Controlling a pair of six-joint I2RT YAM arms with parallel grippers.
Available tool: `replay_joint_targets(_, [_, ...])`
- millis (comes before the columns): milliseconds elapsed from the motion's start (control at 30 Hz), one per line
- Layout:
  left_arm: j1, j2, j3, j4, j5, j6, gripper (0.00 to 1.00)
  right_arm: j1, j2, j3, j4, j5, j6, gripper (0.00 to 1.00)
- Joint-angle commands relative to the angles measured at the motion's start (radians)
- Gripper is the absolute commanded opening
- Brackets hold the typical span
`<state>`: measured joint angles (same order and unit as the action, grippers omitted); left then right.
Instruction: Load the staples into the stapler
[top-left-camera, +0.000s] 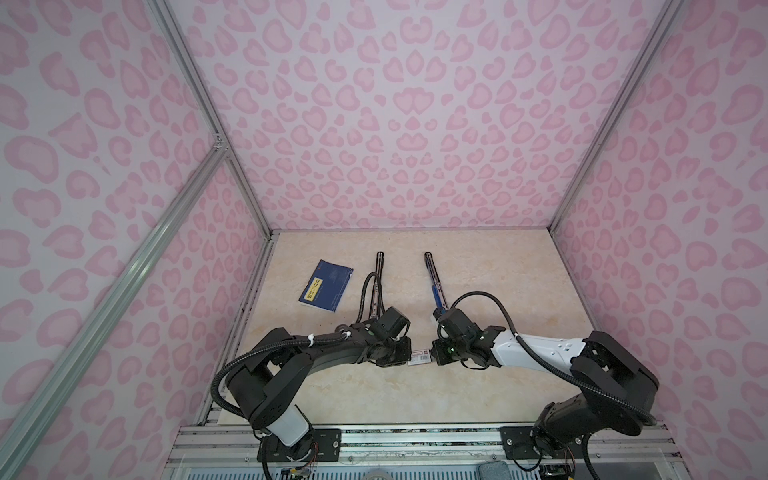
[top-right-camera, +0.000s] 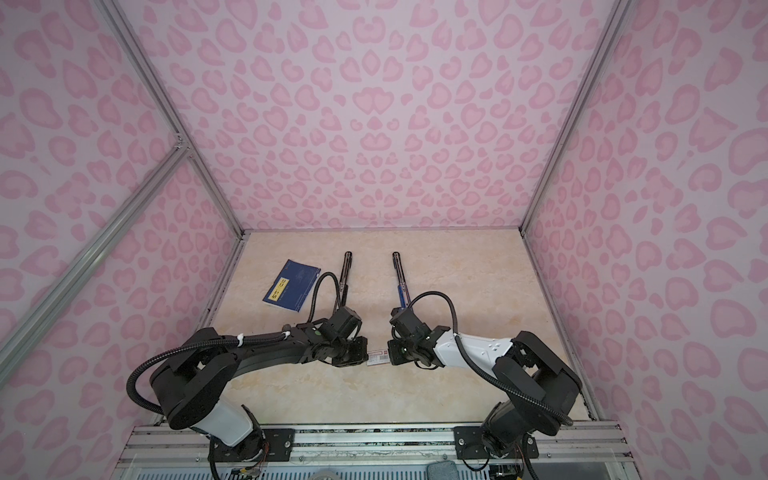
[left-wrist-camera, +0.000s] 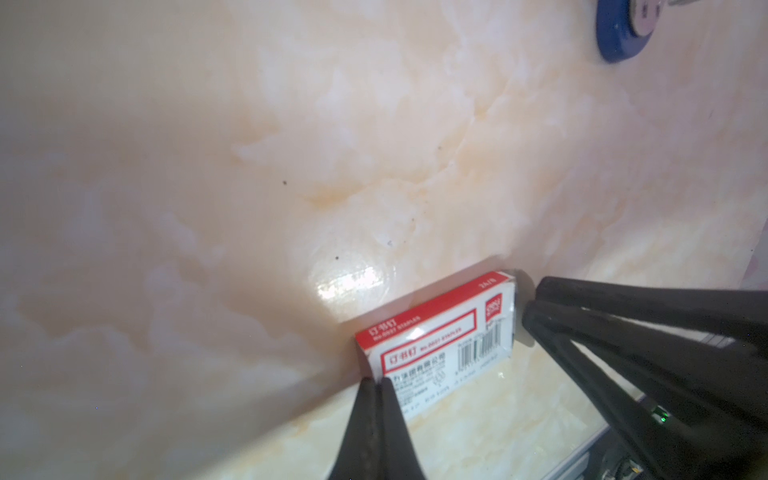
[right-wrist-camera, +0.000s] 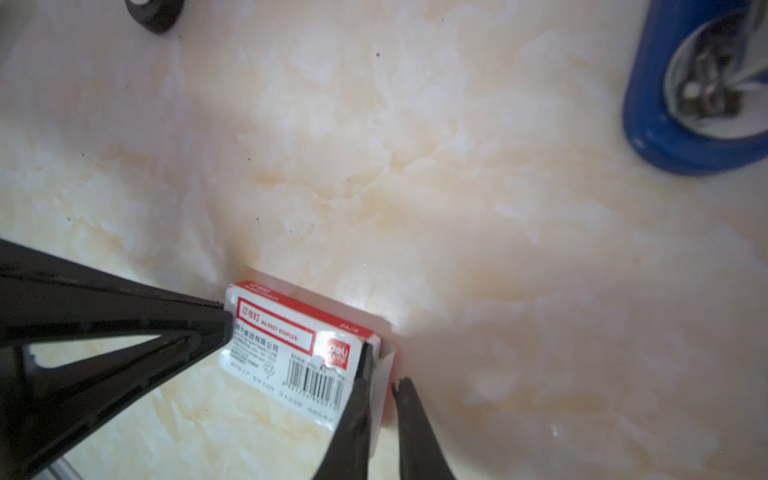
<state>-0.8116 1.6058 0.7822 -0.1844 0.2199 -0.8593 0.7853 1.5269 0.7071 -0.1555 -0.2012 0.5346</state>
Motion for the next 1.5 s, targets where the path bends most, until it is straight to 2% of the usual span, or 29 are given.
replay_joint_targets(0, [0.001,-0.003,0.007,0.002,-0.014,0.001,0.03,0.001,0.007,-0.009,0.002,0.004,-0.004,0.12])
replay_joint_targets(267, [0.001,-0.004,0.009,-0.004,-0.019,0.003,0.03,-0.006,0.022,-0.009,-0.010,0.000,-0.010,0.00])
replay_joint_targets(900, [0.003,-0.015,0.009,-0.015,-0.013,0.010,0.03,-0.035,-0.014,-0.032,-0.034,0.027,-0.023,0.00])
replay_joint_targets(933, [0.003,-0.014,0.011,-0.015,-0.005,0.010,0.05,-0.036,-0.014,-0.032,-0.031,0.024,-0.022,0.00])
replay_joint_targets(1033, [0.001,-0.016,0.008,0.004,0.030,0.011,0.22,-0.037,-0.009,-0.035,-0.014,0.010,-0.014,0.00])
replay_joint_targets(1100, [0.001,-0.015,0.005,0.011,0.042,0.010,0.27,-0.037,-0.006,-0.035,-0.008,0.007,-0.013,0.00])
replay_joint_targets(1267, [-0.003,0.001,0.003,0.041,0.074,0.006,0.29,-0.035,0.001,-0.037,0.001,0.002,-0.010,0.00])
replay_joint_targets(1467, [-0.004,0.045,0.018,0.060,0.099,0.006,0.27,-0.035,0.005,-0.040,0.008,0.001,-0.005,0.00])
